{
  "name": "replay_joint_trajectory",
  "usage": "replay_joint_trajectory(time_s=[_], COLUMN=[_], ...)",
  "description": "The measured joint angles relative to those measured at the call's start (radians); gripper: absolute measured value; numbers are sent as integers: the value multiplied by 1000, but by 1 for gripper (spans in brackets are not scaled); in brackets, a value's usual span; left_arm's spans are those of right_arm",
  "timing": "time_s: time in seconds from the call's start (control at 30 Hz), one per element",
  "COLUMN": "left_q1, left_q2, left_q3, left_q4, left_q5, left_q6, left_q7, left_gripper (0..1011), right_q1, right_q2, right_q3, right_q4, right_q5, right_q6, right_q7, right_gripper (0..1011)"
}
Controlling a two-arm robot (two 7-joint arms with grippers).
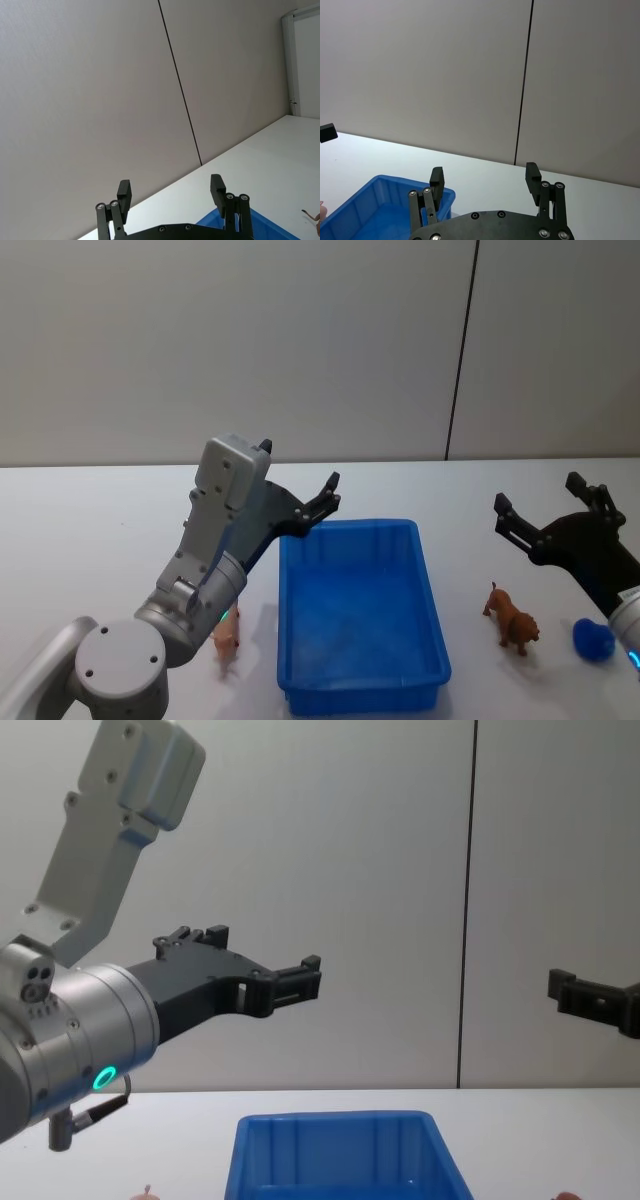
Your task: Pick up the two dolls from the table and place them into the box.
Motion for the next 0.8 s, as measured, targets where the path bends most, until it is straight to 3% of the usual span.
replay_joint_trajectory(time_s=[0.47,0.8], left_q1=[0,0], left_q2=[0,0], left_q3=[0,0], left_q4=[0,0], left_q5=[0,0], left_q6=[0,0], left_q7=[0,0], left_gripper=[1001,1001], right_q1=[-4,-26], right_q2=[17,71], right_q3=[15,51], right_q4=[21,65], right_q5=[17,35], right_q6=[23,61], right_q7=[23,54], right_gripper=[1001,1001])
